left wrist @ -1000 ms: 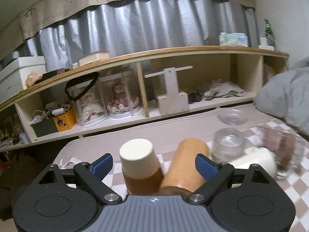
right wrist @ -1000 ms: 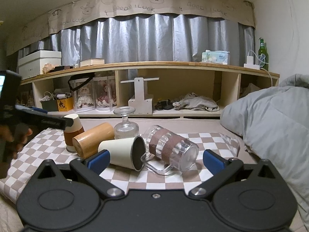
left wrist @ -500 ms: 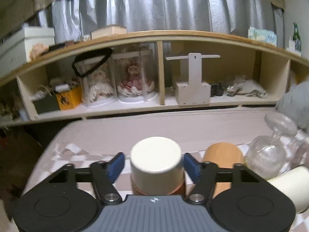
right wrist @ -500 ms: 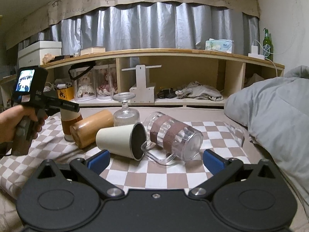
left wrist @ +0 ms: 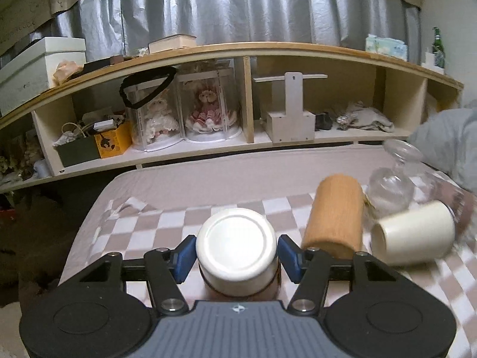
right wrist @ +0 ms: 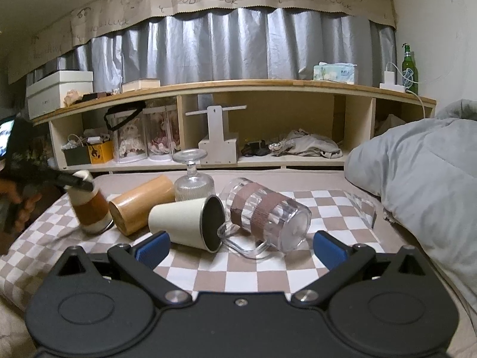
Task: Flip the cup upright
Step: 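Move the left tool to the lying white-and-brown cup and grasp its base, then lift and tilt the cup upright with the left tool while the right tool grasps its sleeve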
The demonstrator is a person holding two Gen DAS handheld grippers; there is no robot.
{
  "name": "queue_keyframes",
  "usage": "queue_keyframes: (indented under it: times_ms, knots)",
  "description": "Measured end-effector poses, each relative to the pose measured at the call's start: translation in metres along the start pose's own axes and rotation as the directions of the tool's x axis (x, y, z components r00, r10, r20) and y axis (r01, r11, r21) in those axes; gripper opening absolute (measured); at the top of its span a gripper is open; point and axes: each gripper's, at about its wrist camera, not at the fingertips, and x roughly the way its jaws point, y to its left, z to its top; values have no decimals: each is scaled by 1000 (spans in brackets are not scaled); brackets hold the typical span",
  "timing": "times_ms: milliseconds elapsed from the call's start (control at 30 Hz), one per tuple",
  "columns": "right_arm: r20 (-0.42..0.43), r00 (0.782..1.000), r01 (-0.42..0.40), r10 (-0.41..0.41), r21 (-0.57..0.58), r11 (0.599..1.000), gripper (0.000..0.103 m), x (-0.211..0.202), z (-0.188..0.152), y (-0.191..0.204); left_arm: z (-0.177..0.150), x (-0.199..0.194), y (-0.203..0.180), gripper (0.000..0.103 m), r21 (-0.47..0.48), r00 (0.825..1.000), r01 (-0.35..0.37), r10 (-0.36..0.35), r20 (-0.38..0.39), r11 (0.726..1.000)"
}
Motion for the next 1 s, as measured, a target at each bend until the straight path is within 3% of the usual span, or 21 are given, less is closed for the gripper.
queue_keyframes:
  times_ms: [133,333,500,600,767,1000]
  knots:
    - [12,1000,-16,16,-6,1000,103,-6,1,6,-16,-24,12,60,8,998,37,-36,-53,999]
    - [16,999,-46,46,-24,999,103,-13,5,22,-46,-45,29,60,57,994,34,-28,-105,998]
    - [4,994,-105,105,-4,994,103,-15,7,37,-67,-53,51,60,64,990,24,-15,-140,998]
    - [-21,984,-174,176,67,982,103,-12,13,47,-79,-55,64,60,62,987,21,-11,-162,998]
    - [-84,937,-319,340,197,927,103,8,30,81,-93,-57,79,60,50,983,35,-26,-183,998]
    - [-187,829,-425,527,404,810,103,67,47,146,-93,-77,93,68,36,989,69,-64,-135,997]
